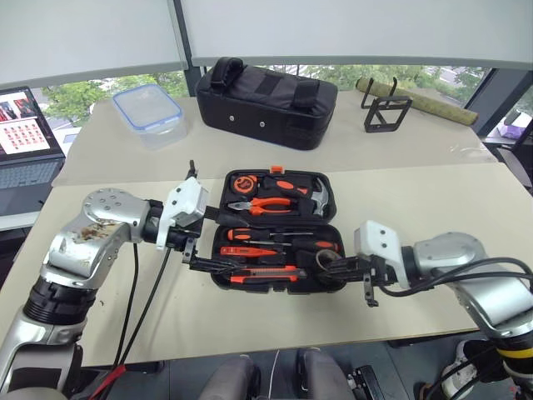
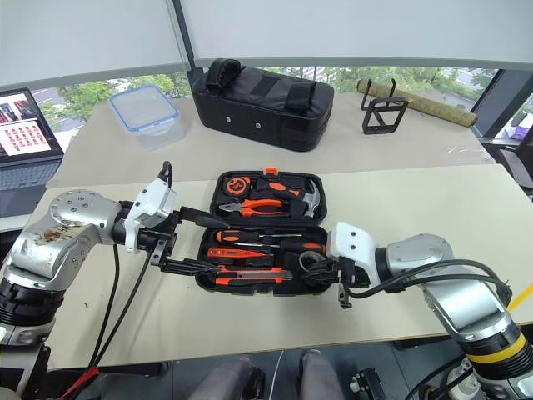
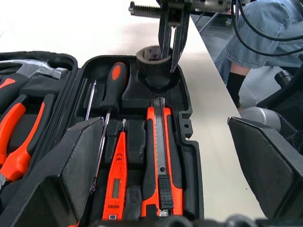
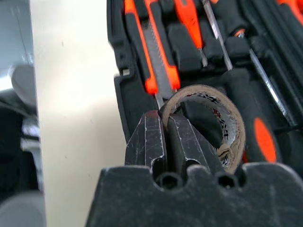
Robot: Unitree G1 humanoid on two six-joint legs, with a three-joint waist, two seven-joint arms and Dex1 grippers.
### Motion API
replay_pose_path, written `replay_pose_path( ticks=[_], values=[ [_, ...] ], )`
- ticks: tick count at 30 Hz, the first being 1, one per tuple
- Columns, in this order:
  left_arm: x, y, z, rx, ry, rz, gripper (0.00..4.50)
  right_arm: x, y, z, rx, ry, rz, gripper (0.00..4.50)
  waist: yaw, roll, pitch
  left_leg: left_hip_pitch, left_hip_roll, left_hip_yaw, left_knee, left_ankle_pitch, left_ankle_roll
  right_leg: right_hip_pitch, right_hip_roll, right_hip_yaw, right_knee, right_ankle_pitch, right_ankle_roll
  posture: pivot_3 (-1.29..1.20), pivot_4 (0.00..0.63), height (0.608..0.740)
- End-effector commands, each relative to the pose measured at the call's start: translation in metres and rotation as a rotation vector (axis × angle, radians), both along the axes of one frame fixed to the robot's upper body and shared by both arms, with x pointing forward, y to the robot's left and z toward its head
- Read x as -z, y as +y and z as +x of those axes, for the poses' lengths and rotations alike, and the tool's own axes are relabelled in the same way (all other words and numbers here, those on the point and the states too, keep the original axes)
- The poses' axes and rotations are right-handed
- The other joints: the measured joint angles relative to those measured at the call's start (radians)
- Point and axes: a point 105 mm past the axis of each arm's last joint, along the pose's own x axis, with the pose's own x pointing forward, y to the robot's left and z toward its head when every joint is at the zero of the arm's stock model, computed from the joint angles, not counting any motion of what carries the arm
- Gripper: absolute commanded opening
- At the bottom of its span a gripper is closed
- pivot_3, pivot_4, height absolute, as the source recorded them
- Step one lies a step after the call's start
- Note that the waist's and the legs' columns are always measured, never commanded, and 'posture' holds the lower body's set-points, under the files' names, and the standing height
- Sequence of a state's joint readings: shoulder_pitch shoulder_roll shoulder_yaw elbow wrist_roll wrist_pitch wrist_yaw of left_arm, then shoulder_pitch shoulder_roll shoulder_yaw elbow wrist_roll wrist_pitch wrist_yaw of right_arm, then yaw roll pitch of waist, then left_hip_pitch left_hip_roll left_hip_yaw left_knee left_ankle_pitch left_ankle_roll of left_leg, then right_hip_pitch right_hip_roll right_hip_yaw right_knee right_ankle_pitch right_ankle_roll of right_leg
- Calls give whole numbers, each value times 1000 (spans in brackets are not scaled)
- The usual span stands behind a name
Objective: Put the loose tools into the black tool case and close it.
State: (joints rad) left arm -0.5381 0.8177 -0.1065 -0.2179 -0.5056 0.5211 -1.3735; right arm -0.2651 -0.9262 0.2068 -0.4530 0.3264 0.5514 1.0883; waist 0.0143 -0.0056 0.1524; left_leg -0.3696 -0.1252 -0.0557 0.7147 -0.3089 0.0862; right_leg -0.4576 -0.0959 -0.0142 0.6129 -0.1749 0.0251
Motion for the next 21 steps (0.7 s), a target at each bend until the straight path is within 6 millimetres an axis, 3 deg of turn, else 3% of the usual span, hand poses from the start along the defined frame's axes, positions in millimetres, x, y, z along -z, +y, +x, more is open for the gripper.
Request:
replay_pose_path(
  ticks=[1, 7, 10, 12, 14, 15, 17, 21],
  values=[
    [-7, -1, 2, 6, -56, 11, 4500, 1, -1, -1, -20, -29, -33, 417, -1, 0, 0, 0, 0, 0, 0, 0, 0, 0, 0, 0, 0, 0, 0, 0, 150, 722],
    [-5, 1, 3, 1, -56, 18, 4500, -1, 2, -7, -49, -22, -16, 2295, 0, 0, 0, 0, 0, 0, 0, 0, 0, 0, 0, 0, 0, 0, 0, 0, 150, 722],
    [-3, 4, 5, -22, -50, 25, 4500, -24, -3, -11, -38, -6, 44, 3262, 0, 0, 0, 0, 0, 0, 0, 0, 0, 0, 0, 0, 0, 0, 0, 0, 150, 722],
    [-1, 9, 9, -62, -51, 26, 4500, -43, -13, -8, 10, 5, 97, 3262, 0, 0, 0, 0, 0, 0, 0, 0, 0, 0, 0, 0, 0, 0, 0, 0, 150, 722],
    [2, 22, 20, -158, -40, 21, 4500, -59, -36, 9, 141, -14, 135, 3262, 0, 0, 0, 0, 0, 0, 0, 0, 0, 1, 0, 1, -1, 0, 0, 0, 150, 722],
    [4, 33, 28, -226, -36, 20, 4500, -62, -51, 18, 216, -26, 145, 2998, 0, 0, 0, 0, 0, 0, 0, 0, 0, 1, 0, 1, -1, 0, 0, 0, 150, 722],
    [11, 52, 39, -326, -32, 23, 3976, -62, -72, 27, 308, -19, 159, 2476, -1, 0, 0, 1, 0, 0, 0, 0, 0, 1, 1, 1, -1, 0, 0, 0, 150, 722],
    [33, 78, 49, -437, -18, 91, 2773, -46, -92, 37, 391, 9, 159, 1155, -2, 0, 0, 1, 1, 0, -2, 0, 0, -1, 1, 0, 0, 0, 0, 0, 150, 722]
  ],
)
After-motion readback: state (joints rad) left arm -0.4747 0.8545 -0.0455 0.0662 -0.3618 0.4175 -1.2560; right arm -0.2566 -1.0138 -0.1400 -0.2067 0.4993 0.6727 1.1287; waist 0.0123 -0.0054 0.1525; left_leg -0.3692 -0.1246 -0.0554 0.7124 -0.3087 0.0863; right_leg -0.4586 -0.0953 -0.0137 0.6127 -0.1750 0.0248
